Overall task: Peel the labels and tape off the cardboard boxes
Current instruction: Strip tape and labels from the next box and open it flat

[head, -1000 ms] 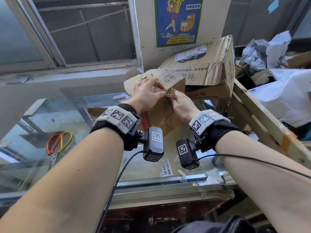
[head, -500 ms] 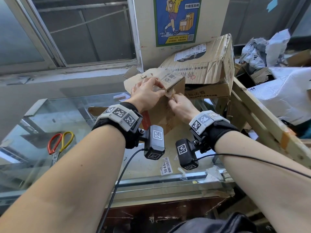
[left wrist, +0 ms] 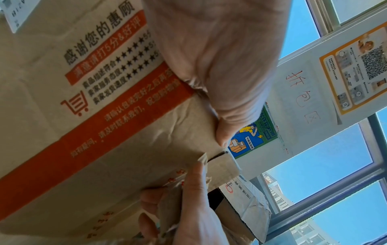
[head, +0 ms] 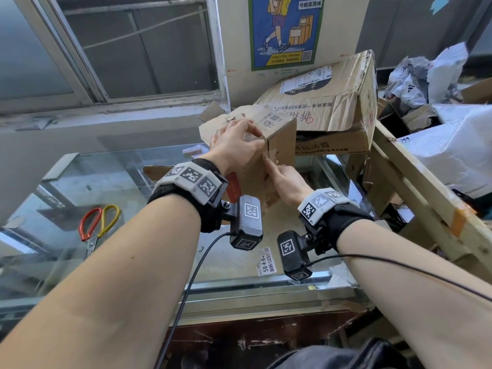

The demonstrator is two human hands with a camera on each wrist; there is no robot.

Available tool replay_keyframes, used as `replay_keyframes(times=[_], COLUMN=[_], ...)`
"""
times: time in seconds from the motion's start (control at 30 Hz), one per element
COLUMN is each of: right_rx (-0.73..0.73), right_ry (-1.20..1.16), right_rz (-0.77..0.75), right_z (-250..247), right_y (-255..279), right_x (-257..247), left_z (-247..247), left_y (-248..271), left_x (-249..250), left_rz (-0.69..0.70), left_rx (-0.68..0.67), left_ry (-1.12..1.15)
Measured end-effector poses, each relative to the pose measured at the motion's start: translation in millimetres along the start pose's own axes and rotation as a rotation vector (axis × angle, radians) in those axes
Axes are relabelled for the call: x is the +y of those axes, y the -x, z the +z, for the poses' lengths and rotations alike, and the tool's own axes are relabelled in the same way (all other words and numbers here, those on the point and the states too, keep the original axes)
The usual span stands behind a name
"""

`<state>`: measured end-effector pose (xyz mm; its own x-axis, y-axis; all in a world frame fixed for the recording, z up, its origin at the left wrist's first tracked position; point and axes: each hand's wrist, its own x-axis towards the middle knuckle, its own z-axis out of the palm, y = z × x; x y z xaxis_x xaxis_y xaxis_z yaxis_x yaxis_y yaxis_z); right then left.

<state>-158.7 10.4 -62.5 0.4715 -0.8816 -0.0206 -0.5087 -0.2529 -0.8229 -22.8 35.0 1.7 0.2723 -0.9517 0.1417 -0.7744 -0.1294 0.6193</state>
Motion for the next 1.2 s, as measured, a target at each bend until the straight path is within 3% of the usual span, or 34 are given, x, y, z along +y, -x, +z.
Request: replay_keyframes(times=[0.67, 0.87, 0.93, 1.1, 1.2], right_rx=[0.123, -0.026, -0.056, -0.223, -0.187], right_ry=[0.003, 0.022, -0.042, -0.497, -0.527], right_rz=[0.024, 0.077, 0.131, 0.294, 0.228], right_z=[-5.9, -32.8, -38.3, -38.0, -33.6], right_y=[4.7, -8.1, -10.4, -5.5, -5.4], right_x=[-3.0, -22.4, -27.1, -34.2, -29.3], left_z=[-1.6, -0.8, -0.2, 0.3, -1.7], left_y=[6.8, 9.2, 9.4, 12.1, 12.9], left_x=[-1.2, 0.4, 1.4, 1.9, -0.9], left_rz=[0.007, -0.005, -0.003, -0.001, -0.004], left_rx=[0.009, 0.003, 0.004, 0.008, 0.007], left_ry=[0.009, -0.007, -0.017, -0.027, 0.015])
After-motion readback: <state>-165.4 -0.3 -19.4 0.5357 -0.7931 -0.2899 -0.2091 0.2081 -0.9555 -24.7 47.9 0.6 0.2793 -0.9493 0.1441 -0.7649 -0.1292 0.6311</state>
